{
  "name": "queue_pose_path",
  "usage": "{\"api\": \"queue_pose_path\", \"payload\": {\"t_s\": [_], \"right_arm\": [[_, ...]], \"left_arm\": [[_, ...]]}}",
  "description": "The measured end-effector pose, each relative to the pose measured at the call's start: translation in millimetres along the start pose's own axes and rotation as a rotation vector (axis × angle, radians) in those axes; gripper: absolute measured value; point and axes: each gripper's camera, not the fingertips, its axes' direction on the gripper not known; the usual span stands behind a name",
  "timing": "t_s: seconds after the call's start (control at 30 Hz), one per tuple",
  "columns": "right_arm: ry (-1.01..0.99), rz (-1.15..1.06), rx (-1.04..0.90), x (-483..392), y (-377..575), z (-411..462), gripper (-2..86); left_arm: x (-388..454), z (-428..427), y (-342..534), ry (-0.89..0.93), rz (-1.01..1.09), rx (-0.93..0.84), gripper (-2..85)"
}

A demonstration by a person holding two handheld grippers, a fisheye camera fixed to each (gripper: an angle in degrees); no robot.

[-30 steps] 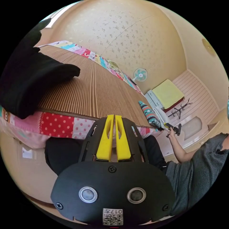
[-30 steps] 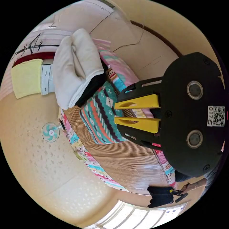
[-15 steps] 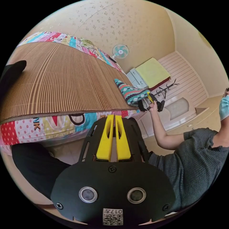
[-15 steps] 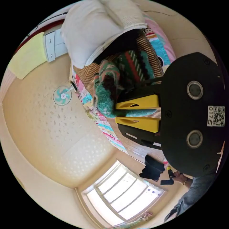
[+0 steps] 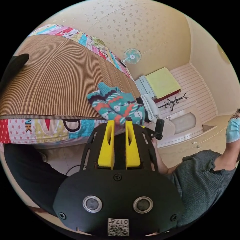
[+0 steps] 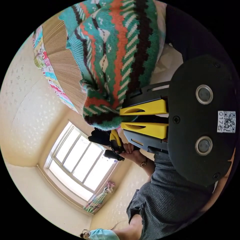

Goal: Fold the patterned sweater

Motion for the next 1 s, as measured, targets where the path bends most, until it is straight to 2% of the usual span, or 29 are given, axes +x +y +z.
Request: {"api": "queue_pose_path", "payload": {"t_s": [0.1, 0.17, 0.23, 0.3, 0.37, 0.47, 0.5, 0.6, 0.7, 0.77, 0.83, 0.9, 1.0], "right_arm": [[-0.034, -0.077, -0.015, -15.6, 9.4, -22.5, 3.0], [-0.024, -0.142, -0.034, -33.6, 9.1, -43.6, 3.0], [0.013, -0.179, -0.048, -49.0, 11.5, -57.0, 3.0], [0.035, -0.188, -0.043, -60.0, 16.4, -70.3, 3.1], [0.016, -0.187, -0.01, -67.6, 23.9, -87.5, 3.2], [-0.022, -0.187, -0.049, -69.7, 25.4, -96.5, 3.6], [-0.013, -0.186, -0.068, -70.2, 24.1, -96.3, 3.7], [0.009, -0.219, -0.122, -79.3, 13.3, -96.4, 4.7], [-0.092, -0.26, -0.142, -88.7, -4.7, -98.8, 6.0], [-0.228, -0.305, -0.195, -93.2, -20.1, -99.6, 6.7], [-0.304, -0.345, -0.249, -96.1, -26.8, -99.0, 6.9], [-0.376, -0.351, -0.342, -95.1, -30.7, -95.8, 6.8], [-0.353, -0.308, -0.415, -83.4, -35.0, -100.1, 6.2]], "left_arm": [[-32.8, 25.5, -15.7, -0.017, -0.124, -0.032, 16.9], [-53.2, 38.9, -24.9, 0.043, -0.205, -0.022, 18.2], [-82.2, 61.1, -33.1, 0.207, -0.356, -0.008, 20.1], [-96.1, 78.4, -37.3, 0.254, -0.433, -0.015, 21.7], [-106.0, 101.2, -41.3, 0.258, -0.496, -0.076, 20.9], [-107.3, 128.1, -43.8, 0.267, -0.505, -0.083, 11.8], [-95.7, 124.8, -53.9, 0.261, -0.423, -0.026, 7.8], [-34.5, 105.3, -111.1, 0.144, -0.097, -0.011, 6.8], [28.5, 74.2, -149.2, 0.254, 0.127, 0.1, 6.4], [76.5, 52.3, -156.7, 0.28, 0.364, 0.16, 6.4], [131.8, 26.3, -141.2, 0.267, 0.714, 0.208, 6.5], [141.8, 19.2, -134.0, 0.283, 0.813, 0.187, 6.7], [109.5, 38.8, -140.0, 0.251, 0.726, 0.054, 6.7]]}}
